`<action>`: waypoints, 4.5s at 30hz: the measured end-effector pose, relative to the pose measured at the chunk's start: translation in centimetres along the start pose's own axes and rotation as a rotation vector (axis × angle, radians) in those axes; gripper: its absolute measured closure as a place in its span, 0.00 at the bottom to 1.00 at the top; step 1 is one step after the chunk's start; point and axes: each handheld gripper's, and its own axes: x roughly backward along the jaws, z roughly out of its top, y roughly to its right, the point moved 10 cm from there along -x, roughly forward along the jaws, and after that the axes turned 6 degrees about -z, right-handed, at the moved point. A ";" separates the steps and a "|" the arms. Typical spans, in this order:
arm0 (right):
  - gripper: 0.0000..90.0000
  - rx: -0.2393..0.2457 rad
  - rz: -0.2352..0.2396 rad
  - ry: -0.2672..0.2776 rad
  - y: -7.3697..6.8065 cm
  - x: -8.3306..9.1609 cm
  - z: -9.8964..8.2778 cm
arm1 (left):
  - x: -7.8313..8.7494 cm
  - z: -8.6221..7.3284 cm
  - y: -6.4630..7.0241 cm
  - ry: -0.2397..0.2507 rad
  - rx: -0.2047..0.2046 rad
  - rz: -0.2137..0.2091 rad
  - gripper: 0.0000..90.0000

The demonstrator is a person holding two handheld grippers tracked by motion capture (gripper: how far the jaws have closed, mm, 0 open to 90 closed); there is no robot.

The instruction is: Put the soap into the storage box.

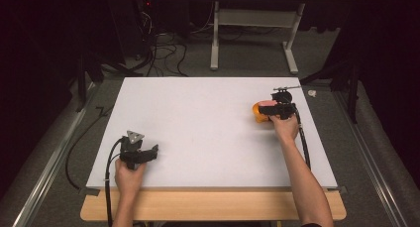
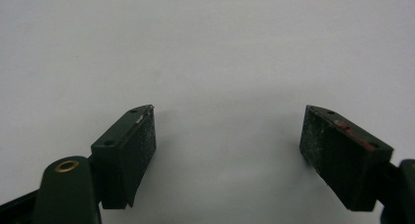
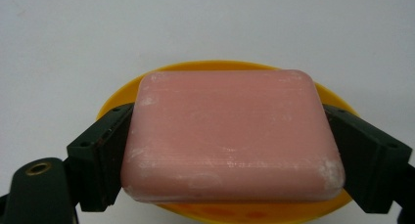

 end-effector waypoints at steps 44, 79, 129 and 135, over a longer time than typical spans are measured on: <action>0.16 0.007 0.080 0.091 -0.3 3.8 0.0 | 0.0 0.0 0.0 0.001 -0.002 0.002 0.24; 0.19 0.036 0.143 0.230 0.1 9.8 -2.5 | 0.0 0.0 0.0 0.003 -0.003 0.005 0.24; 0.21 0.151 0.297 0.197 -6.1 9.4 -8.9 | 0.0 0.0 0.0 0.003 -0.003 0.005 0.24; 0.22 0.168 0.303 0.172 -6.8 8.7 -9.8 | 0.0 0.0 0.0 0.003 -0.003 0.005 0.24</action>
